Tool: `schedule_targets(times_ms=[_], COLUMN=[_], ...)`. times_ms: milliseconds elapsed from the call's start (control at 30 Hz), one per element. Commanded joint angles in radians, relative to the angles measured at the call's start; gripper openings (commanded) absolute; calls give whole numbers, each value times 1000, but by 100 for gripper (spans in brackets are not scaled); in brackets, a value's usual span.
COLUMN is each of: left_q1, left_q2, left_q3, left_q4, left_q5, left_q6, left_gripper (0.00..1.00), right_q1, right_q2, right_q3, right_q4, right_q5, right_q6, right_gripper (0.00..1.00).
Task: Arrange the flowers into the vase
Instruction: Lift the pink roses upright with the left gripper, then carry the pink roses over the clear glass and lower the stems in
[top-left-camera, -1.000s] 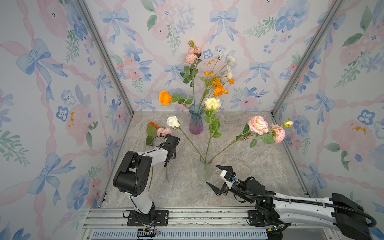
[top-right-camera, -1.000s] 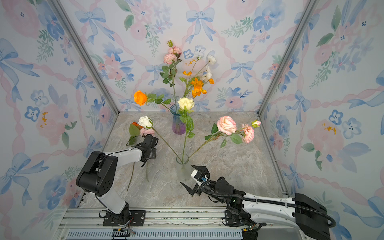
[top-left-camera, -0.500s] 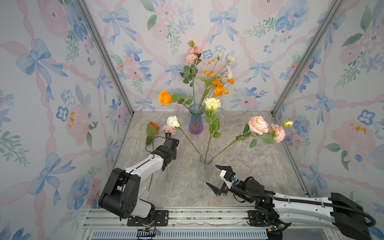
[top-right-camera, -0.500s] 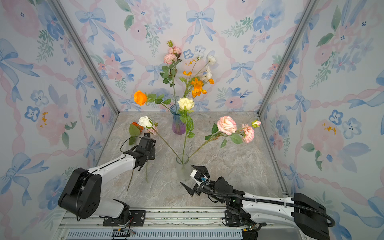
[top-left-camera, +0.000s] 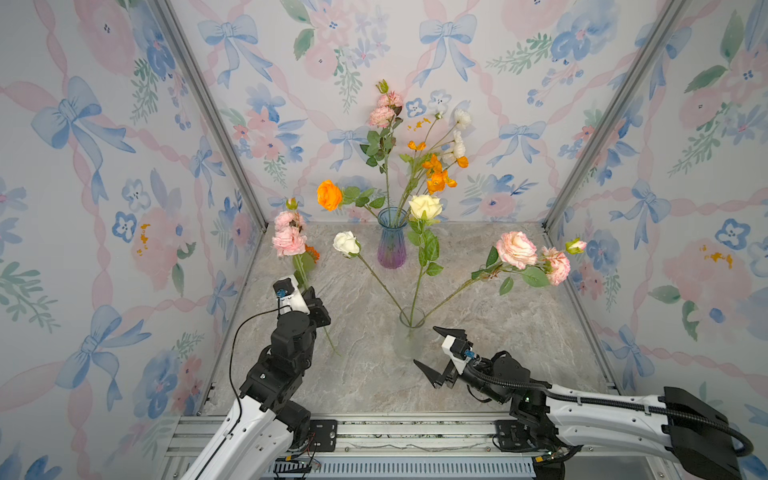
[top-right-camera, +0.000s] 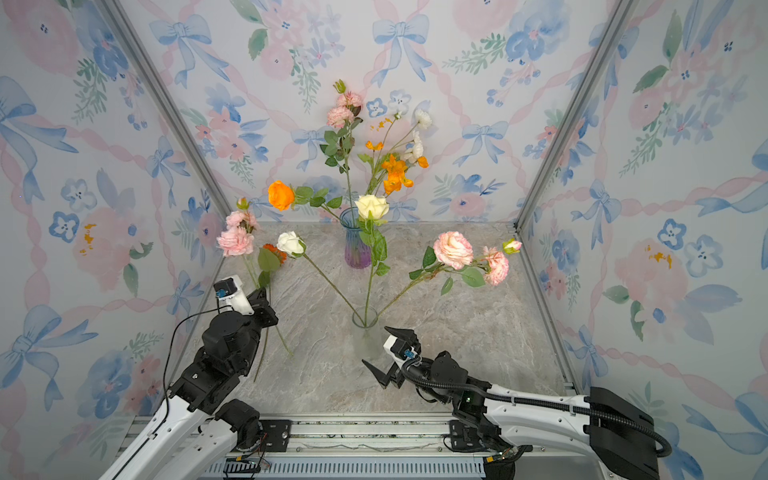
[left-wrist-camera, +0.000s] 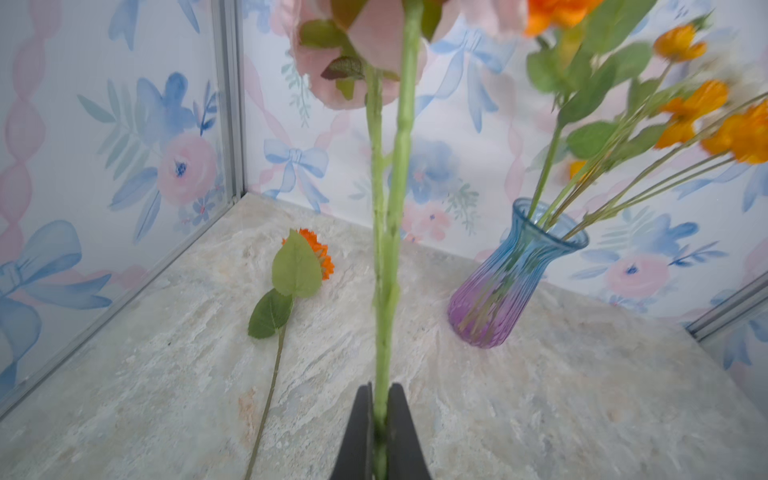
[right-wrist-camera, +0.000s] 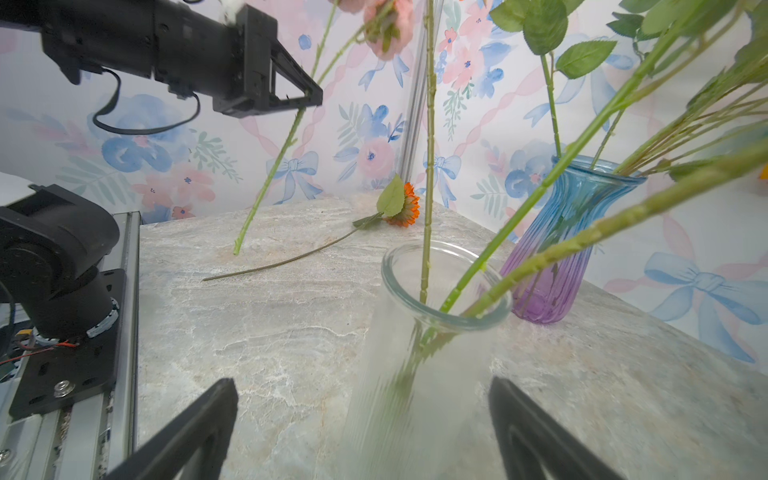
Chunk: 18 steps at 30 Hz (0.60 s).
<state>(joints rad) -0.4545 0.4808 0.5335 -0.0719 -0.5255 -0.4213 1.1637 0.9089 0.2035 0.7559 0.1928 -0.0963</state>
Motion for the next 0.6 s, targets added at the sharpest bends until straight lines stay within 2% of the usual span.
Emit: schedule_targets(times_ms=[0, 133, 267, 333, 567], left_q1=[-6, -6, -8, -18, -128], left_q2=[-93, -141, -37, 23, 186], left_q3=[-36, -53, 33, 77, 122], left_q4=[187, 400, 502, 546, 825], left_q5=[102, 391, 574, 626, 639], left_q6=[126, 260, 286, 279, 284], left_gripper=[0, 0, 0, 0, 0], right_q1=[-11, -15, -14, -15, -35], right_q2=[0, 7, 17, 27, 21], right_q3=[20, 21, 22, 24, 22], right_q4=[25, 27, 32, 40, 25], right_q5=[-10, -9, -12, -12, 2], right_q6=[20, 18, 18, 15, 2], right_gripper=[97, 97, 97, 97, 97])
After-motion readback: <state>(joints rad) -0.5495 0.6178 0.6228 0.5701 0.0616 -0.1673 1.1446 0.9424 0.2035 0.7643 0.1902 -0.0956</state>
